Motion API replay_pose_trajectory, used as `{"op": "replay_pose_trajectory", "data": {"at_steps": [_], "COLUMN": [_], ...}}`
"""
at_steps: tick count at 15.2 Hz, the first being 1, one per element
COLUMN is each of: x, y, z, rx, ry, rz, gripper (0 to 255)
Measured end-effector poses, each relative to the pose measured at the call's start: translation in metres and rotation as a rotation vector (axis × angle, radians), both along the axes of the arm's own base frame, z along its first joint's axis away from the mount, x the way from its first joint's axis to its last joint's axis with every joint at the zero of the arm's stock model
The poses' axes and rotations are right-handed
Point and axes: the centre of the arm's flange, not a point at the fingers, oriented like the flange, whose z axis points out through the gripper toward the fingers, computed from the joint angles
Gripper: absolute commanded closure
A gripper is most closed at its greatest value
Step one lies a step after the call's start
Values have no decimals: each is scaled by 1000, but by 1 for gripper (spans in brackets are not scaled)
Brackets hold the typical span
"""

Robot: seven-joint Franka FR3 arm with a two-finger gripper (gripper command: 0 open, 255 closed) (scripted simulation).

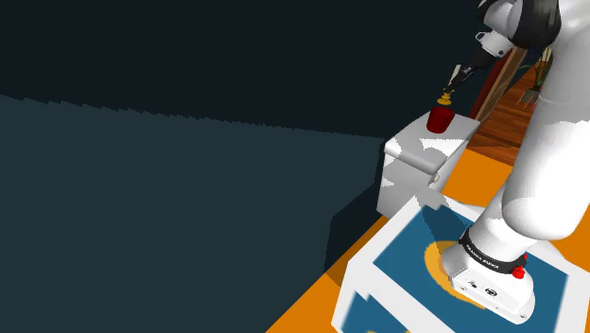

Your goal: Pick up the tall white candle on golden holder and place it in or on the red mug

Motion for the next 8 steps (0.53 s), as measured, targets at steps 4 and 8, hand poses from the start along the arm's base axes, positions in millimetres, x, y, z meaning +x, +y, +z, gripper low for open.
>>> {"op": "replay_pose_trajectory", "data": {"at_steps": [4, 8], "x": [0, -2], "y": [-57, -78], "z": [-4, -19], "rx": [-4, 2], "ry": [-4, -7], "rz": [5, 7], "gripper": [255, 255]}}
